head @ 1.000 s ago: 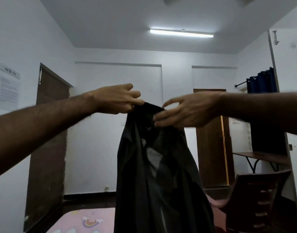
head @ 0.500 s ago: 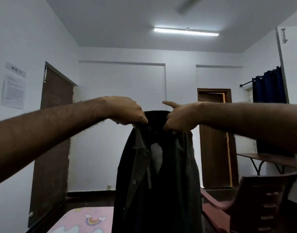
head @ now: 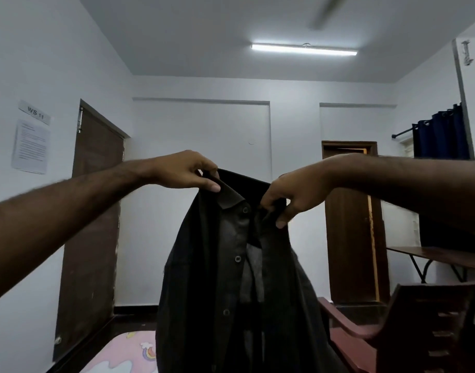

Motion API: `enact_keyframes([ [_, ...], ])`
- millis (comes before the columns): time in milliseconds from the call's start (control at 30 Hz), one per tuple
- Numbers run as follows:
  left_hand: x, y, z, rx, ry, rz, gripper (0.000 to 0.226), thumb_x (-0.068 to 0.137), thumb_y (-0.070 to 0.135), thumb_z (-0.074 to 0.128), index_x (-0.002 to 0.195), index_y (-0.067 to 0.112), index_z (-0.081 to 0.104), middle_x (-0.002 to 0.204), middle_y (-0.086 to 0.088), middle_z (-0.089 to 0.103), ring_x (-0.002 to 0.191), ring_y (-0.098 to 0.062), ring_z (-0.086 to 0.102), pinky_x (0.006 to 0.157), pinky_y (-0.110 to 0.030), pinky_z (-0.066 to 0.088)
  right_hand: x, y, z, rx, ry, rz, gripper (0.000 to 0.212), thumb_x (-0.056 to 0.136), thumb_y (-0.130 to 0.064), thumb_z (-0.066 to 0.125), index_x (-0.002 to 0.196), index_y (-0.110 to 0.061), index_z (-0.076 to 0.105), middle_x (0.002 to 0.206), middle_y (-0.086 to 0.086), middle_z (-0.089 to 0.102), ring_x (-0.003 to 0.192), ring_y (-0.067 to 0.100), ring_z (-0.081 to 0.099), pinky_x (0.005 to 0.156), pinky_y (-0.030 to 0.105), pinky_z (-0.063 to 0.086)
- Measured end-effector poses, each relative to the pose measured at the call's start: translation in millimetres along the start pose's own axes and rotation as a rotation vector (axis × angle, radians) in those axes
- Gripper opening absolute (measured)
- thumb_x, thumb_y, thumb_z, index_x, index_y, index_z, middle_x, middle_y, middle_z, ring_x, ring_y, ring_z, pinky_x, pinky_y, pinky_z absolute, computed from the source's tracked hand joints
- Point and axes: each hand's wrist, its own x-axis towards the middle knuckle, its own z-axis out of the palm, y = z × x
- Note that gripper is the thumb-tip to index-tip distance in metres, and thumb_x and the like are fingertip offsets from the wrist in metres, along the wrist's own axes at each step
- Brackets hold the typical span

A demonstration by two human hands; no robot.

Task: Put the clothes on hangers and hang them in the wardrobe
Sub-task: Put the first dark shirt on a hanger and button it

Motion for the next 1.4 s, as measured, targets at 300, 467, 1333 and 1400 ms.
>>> enact_keyframes([
  [300, 0.9, 1.6, 0.7, -0.196, 0.082, 0.041, 0.042, 0.084, 0.044, 0.073, 0.105, 0.008, 0.075, 0.101, 0.004, 0.077, 0.096, -0.019, 0.072, 0.089, -0.041, 0.055, -6.3, 0.9, 3.4, 0.211, 0.300, 0.005, 0.010, 0.099, -0.016, 0.064, 0.106, -0.011, 0.070, 0.092, 0.007, 0.070, 0.079, 0.019, 0.068, 0.060, 0.037, 0.063],
  [467, 1.8, 5.2, -1.2, -0.218, 0.205, 0.064, 0.035, 0.083, 0.039, 0.075, 0.103, 0.010, 0.077, 0.097, -0.003, 0.077, 0.096, -0.030, 0.071, 0.090, -0.057, 0.055, -6.5, 0.9, -0.3, 0.377, 0.487, -0.015, 0.023, 0.098, -0.021, 0.068, 0.121, -0.020, 0.068, 0.104, -0.003, 0.075, 0.085, 0.014, 0.073, 0.069, 0.041, 0.064],
  [1333, 17.9, 27.1, 46.5, -0.527, 0.284, 0.003, 0.081, 0.078, 0.003, 0.081, 0.137, 0.028, 0.031, 0.144, 0.009, 0.043, 0.107, -0.023, 0.067, 0.092, -0.043, 0.058, 5.9, 24.4, 5.0, 0.133, 0.693, 0.245, 0.004, 0.097, -0.022, 0.064, 0.097, -0.025, 0.062, 0.090, -0.006, 0.063, 0.094, 0.020, 0.061, 0.077, 0.032, 0.043],
  [1400, 11.5, 14.6, 67.4, -0.450, 0.200, -0.150, 0.077, 0.080, 0.004, 0.080, 0.137, 0.028, 0.033, 0.131, 0.006, 0.052, 0.104, -0.019, 0.067, 0.089, -0.039, 0.059, 3.9, 38.1, 1.5, 0.113, 0.772, 0.316, 0.003, 0.096, -0.026, 0.065, 0.096, -0.026, 0.062, 0.090, -0.004, 0.063, 0.093, 0.022, 0.062, 0.077, 0.036, 0.048],
])
